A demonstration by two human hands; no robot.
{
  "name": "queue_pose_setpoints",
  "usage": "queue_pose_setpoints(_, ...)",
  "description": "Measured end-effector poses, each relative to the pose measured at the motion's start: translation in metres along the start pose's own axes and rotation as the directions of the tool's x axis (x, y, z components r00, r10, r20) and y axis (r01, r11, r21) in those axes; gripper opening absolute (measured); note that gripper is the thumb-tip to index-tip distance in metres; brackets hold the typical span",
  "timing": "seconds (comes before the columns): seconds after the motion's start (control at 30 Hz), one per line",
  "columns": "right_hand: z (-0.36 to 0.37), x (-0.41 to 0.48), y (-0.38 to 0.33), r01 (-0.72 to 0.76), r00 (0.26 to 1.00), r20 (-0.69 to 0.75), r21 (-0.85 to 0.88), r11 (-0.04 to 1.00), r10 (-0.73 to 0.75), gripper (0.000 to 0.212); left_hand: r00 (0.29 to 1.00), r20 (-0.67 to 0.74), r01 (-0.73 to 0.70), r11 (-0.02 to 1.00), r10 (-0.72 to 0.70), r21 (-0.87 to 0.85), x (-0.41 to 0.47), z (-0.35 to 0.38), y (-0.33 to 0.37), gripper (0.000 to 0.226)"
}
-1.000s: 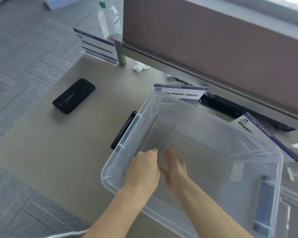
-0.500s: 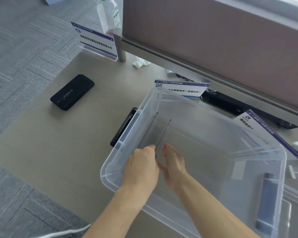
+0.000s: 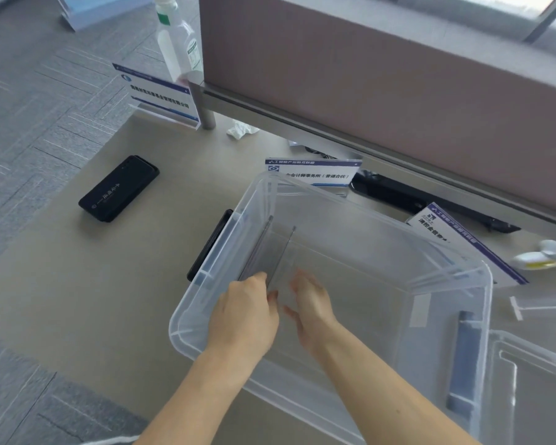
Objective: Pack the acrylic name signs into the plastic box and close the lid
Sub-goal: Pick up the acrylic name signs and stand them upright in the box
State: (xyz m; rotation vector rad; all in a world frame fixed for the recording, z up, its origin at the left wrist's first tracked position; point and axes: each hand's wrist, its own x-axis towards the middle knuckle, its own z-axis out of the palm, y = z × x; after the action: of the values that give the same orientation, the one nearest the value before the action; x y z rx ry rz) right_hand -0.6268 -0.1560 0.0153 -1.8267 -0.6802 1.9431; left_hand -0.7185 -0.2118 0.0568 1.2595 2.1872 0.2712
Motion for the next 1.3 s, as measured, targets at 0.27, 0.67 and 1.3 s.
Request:
queue_pose_setpoints(0.27, -0.034, -0.071, -0.064, 0.252, 0.968, 0.013, -0.064, 0.966, -0.251, 0.058, 0.978, -0.126, -0.183, 0.974, 0.166, -0.134, -0.022, -0.061, 0.077, 0.057)
queue_pose_setpoints(0.67, -0.263, -0.223, -0.144, 0.688, 0.667, -0.23, -0.173, 0.704, -0.708, 0.055, 0.854, -0.245, -0.515, 0.681, 0.459, -0.52, -0.101, -0.096, 0.267, 0.053)
queue_pose_setpoints(1.3, -0.596, -0.097, -0.086, 0.388, 0.818, -0.45, -0.029, 0.921, -0.359, 0.045, 0.934, 0.354, 0.215, 0.72, 0.045, -0.659, -0.096, 0.189, 0.412, 0.046)
